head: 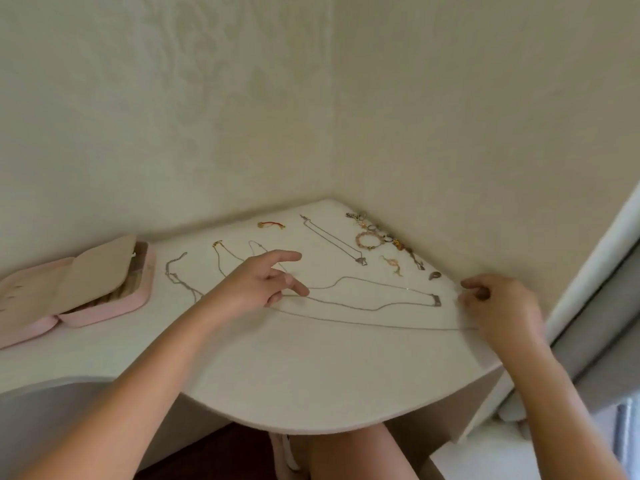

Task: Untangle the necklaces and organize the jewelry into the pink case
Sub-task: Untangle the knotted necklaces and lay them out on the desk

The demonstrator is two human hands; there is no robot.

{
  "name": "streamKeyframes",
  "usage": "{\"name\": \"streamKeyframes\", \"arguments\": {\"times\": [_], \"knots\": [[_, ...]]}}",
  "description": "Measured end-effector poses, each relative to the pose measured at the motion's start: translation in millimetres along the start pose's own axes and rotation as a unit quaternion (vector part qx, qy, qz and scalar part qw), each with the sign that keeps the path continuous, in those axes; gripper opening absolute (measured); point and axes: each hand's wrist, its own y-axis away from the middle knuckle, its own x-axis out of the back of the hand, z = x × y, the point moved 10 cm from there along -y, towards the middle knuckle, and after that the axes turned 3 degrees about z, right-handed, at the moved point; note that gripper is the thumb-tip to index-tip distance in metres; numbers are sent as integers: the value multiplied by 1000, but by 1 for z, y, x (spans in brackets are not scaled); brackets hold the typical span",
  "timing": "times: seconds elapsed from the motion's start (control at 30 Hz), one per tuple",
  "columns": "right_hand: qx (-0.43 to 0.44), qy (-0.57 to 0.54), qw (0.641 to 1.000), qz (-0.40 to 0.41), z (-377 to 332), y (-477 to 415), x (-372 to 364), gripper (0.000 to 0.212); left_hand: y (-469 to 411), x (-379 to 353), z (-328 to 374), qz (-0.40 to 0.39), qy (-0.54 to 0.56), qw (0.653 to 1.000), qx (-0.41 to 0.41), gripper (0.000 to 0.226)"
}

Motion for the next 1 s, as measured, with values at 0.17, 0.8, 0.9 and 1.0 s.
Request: {"name": "streamKeyframes", "arguments": {"times": [0.17,0.8,0.9,1.0], "knots": [[85,138,986,-34,-20,-9,-24,36,-9,-19,12,1,6,1000,-14,41],[170,380,905,-81,-51,-39,-59,22,-4,-15,33,14,127,992,9,9],[198,325,924,-43,-56,-34,-55,20,-1,-14,34,-1,137,990,15,12],[218,184,958,15,-66,-31,-42,16,2,-12,38,-39,96,995,8,10]]}}
